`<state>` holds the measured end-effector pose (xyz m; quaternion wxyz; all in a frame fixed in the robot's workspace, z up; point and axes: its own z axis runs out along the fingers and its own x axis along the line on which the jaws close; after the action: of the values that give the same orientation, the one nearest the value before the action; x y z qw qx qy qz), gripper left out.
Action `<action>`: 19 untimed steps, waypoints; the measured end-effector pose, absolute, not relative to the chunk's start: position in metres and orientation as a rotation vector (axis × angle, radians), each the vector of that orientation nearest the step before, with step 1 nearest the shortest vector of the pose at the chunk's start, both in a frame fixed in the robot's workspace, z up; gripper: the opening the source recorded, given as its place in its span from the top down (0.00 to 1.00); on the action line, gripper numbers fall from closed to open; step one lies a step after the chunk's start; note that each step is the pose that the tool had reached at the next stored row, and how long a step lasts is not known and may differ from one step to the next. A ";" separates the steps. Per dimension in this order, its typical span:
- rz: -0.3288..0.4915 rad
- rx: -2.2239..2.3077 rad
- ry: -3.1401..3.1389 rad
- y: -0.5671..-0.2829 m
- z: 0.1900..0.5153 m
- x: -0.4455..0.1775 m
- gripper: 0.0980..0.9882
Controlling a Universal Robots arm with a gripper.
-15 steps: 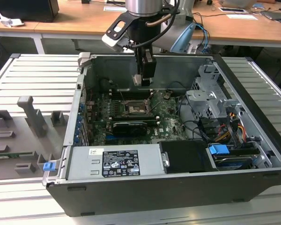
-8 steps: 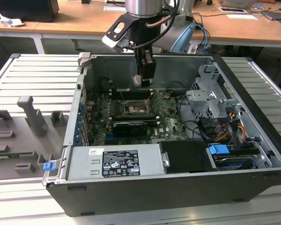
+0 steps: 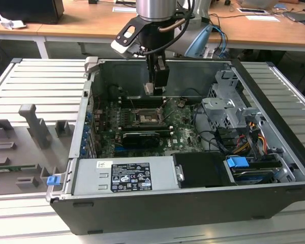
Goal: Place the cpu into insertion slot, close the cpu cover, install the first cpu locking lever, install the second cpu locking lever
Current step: 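Place the cpu into insertion slot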
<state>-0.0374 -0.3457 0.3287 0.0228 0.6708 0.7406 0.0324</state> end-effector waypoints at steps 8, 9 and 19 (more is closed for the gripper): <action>0.092 2.075 2.290 -0.346 0.327 -0.037 0.51; 0.092 2.075 2.290 -0.346 0.327 -0.037 0.51; 0.089 2.073 2.289 -0.346 0.322 -0.037 0.51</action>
<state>-0.0374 -0.3456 0.3221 0.0261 0.6709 0.7405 0.0287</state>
